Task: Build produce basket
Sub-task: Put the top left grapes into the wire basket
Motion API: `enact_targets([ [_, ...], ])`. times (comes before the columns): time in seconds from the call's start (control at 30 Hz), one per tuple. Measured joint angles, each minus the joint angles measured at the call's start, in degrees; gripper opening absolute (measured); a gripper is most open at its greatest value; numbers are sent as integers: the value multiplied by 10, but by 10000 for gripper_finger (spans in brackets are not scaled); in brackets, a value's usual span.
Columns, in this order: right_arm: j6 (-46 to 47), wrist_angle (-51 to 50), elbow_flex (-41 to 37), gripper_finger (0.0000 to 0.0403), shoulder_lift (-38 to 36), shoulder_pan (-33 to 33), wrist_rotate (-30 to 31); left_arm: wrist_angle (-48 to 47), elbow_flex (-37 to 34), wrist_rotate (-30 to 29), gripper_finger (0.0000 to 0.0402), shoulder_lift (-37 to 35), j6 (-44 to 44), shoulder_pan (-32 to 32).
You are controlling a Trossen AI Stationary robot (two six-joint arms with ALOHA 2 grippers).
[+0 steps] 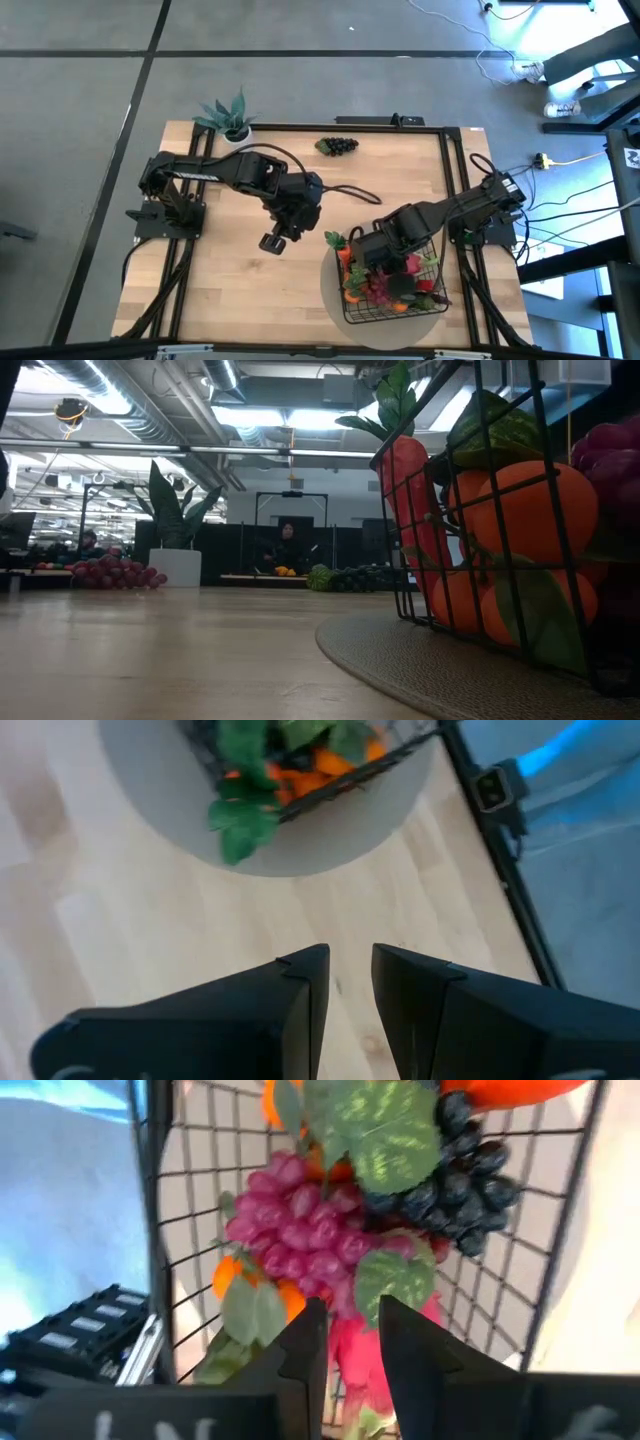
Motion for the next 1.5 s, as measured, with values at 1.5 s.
enact_targets([
  [1.5, -50, -24, 1, 69, -249, -73, 321, -186, -40, -271, 69, -14, -418, 265],
])
